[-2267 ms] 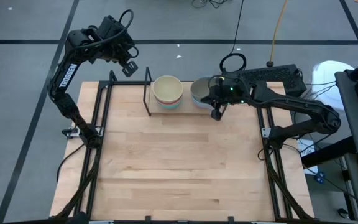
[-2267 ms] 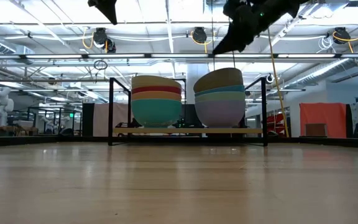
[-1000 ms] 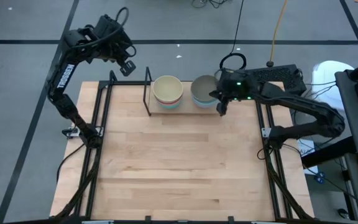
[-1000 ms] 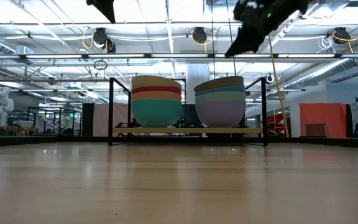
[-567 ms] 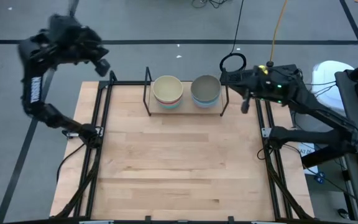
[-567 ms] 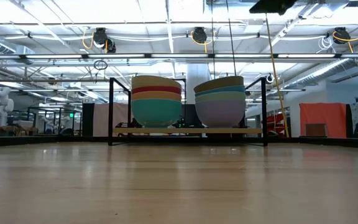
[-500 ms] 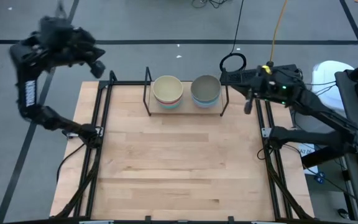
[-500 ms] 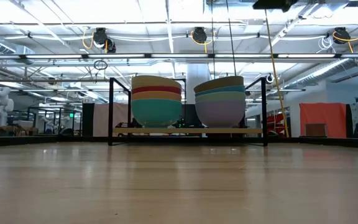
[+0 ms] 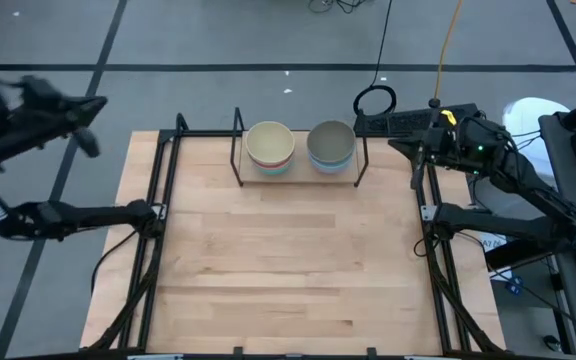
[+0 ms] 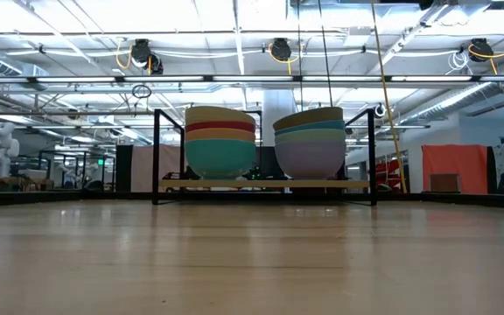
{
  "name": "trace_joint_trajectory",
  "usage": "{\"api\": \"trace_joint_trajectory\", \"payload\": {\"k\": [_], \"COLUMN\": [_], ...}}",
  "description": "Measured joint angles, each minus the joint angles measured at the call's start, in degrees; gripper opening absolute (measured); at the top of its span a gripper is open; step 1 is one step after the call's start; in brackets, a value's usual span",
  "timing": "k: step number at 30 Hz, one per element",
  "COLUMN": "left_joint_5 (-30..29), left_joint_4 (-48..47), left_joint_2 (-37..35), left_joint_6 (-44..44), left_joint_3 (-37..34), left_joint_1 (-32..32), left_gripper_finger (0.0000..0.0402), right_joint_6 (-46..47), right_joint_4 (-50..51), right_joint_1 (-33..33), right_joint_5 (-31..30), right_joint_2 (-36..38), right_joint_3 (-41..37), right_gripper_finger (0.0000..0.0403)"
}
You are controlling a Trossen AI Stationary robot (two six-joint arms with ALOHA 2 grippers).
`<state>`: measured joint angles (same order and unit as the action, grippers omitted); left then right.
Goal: Place and stack bowls onto a shelf
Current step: Return to Home Position
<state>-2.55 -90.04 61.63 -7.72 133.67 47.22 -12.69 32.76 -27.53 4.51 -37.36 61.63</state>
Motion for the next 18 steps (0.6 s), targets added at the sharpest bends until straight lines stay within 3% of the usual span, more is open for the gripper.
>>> {"api": "trace_joint_trajectory", "payload": {"k": [18], "left_joint_5": [1.0], "left_joint_4": [0.0], "left_joint_2": [-14.7], "left_joint_6": [2.3], "left_joint_3": [0.0], "left_joint_1": [0.0], "left_gripper_finger": [0.0005], "right_joint_6": [0.0], "right_joint_4": [0.1], "right_joint_1": [0.0], "right_joint_5": [0.0], "right_joint_2": [4.0], "right_joint_3": [0.0], "right_gripper_finger": [0.0000]}}
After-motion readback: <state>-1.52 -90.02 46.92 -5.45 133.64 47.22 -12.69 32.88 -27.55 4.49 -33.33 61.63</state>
